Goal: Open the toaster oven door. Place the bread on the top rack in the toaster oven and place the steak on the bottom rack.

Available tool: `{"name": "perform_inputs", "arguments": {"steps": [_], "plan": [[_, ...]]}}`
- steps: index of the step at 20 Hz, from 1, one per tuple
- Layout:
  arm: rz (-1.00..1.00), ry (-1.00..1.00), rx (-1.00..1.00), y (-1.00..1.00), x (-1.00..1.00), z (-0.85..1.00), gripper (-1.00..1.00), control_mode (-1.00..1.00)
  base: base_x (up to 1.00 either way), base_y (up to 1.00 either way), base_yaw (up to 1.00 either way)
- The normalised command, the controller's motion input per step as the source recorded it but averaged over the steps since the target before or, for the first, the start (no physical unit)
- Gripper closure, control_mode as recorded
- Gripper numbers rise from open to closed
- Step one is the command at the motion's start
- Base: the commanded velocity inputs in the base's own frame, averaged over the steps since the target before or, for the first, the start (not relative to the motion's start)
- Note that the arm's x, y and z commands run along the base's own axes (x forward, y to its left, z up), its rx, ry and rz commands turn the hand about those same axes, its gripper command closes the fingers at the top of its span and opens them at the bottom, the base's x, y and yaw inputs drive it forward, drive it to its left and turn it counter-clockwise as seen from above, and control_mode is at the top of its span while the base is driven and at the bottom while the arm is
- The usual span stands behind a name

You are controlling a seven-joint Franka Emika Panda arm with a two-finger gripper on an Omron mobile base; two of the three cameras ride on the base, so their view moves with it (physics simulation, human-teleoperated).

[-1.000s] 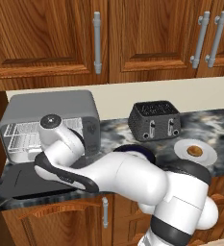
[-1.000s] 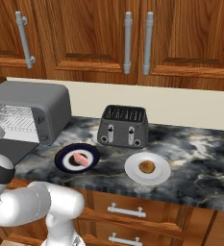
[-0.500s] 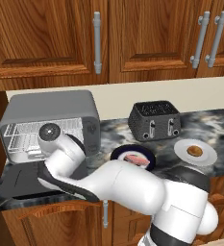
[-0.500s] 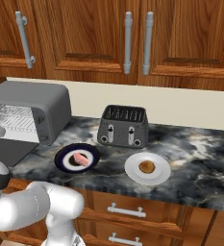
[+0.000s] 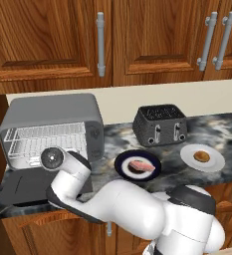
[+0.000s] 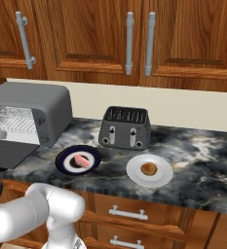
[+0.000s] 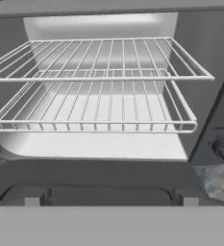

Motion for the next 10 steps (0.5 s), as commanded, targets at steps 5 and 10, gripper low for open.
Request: {"name": "perform_inputs", "arguments": {"steps": [5, 10], "plan": [[0.00, -0.14, 0.01, 0.00, 0.27, 0.00, -1.00, -1.00, 0.00, 0.00, 0.00], [-0.02, 0.00, 0.09, 0.22, 0.10, 0.00, -1.00, -1.00, 0.00, 0.00, 0.00]]}}
